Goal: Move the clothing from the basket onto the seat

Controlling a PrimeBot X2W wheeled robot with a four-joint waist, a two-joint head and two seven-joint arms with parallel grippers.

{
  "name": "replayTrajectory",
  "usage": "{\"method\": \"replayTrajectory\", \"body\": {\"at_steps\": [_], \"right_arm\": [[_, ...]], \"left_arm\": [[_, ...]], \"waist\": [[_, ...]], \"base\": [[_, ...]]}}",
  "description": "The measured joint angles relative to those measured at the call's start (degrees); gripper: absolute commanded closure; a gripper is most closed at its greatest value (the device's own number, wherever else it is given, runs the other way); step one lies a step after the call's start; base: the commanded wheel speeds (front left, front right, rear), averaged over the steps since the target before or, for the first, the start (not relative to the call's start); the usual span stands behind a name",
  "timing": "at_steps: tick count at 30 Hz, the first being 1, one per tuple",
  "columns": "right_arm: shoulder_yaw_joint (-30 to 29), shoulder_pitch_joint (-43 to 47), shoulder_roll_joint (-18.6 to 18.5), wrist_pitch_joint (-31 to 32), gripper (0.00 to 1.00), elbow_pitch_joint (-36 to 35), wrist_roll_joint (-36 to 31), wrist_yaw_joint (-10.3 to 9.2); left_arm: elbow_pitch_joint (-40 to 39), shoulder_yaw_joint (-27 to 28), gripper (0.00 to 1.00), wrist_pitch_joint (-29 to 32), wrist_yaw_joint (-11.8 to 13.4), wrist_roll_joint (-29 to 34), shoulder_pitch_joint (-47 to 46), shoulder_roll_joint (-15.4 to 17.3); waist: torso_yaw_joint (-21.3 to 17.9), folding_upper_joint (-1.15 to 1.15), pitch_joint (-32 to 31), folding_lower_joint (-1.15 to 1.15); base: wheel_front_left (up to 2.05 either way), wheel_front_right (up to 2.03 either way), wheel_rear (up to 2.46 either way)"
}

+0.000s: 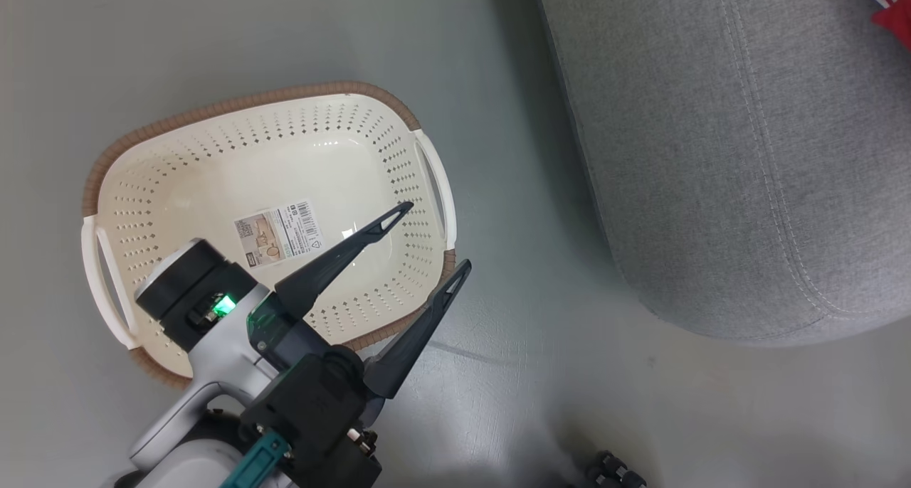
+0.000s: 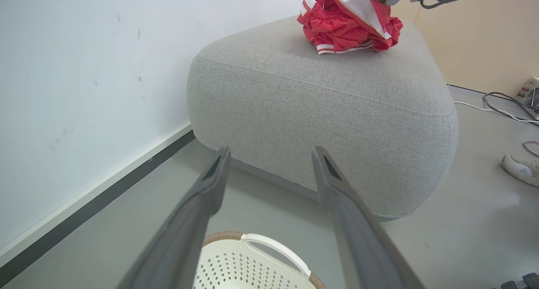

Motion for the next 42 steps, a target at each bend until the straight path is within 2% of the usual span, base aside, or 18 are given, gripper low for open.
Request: {"method": "replayTrajectory", "body": {"at_steps": [1,2,3,4,5,9,12,22,33,42], "right_arm": [[0.0,0.0,0.3,0.0,1.0,0.5,0.4,0.0],[0.1,0.0,0.4,0.0,0.78,1.0,0.4,0.01],[0.3,-0.1,0.5,0.0,0.52,1.4,0.4,0.05],[0.5,-0.1,0.5,0.0,0.07,1.8,0.4,0.21],[0.8,-0.1,0.5,0.0,0.0,2.1,0.3,0.52],[1.5,-0.2,0.9,-0.1,0.0,3.0,0.0,1.03],[3.3,0.1,1.6,-0.1,0.0,3.8,-0.6,2.89],[5.7,6.0,3.3,-0.1,0.0,5.8,-2.1,5.24],[6.6,13.2,4.9,-0.6,0.0,1.1,-3.3,5.55],[7.4,20.4,6.6,-0.6,0.0,-8.1,-5.4,4.54]], "left_arm": [[0.1,0.0,0.0,0.0,0.0,0.0,0.0,0.0],[0.3,0.0,0.0,-0.1,0.0,0.0,-0.1,0.1],[0.6,0.1,0.0,-0.2,0.0,0.0,-0.2,0.1],[0.8,0.1,0.0,-0.5,0.0,0.0,-0.2,0.1],[1.0,0.1,0.0,-0.6,0.0,0.0,-0.2,0.1],[2.1,0.0,0.0,-1.1,0.0,0.0,-0.2,0.0],[3.2,-0.2,0.0,-2.0,0.0,-0.2,-0.2,-0.3],[7.1,-0.6,0.0,-4.6,0.6,-0.7,-0.1,-2.9],[11.7,0.8,0.0,-8.2,3.7,-3.1,2.5,-5.2],[15.6,2.5,0.0,-10.2,6.7,-4.9,5.7,-7.5]], "waist": [[0.0,0.0,0.0,0.0],[0.0,0.0,0.0,0.0],[-0.1,0.0,-0.1,0.0],[-0.1,0.0,-0.3,-0.01],[-0.2,0.0,-0.5,0.0],[-0.5,0.0,-1.4,-0.01],[-0.7,0.0,-2.4,-0.01],[-0.9,-0.01,-7.3,-0.02],[0.2,-0.01,-14.4,-0.02],[1.8,-0.01,-20.6,-0.02]], "base": [[0.0,0.0,0.0],[0.0,0.0,0.0],[0.0,0.0,0.0],[0.0,0.0,0.0],[0.0,0.0,0.0],[0.0,0.0,0.0],[0.0,0.0,0.0],[0.0,0.0,0.0],[0.0,0.0,0.0],[0.0,0.0,0.0]]}}
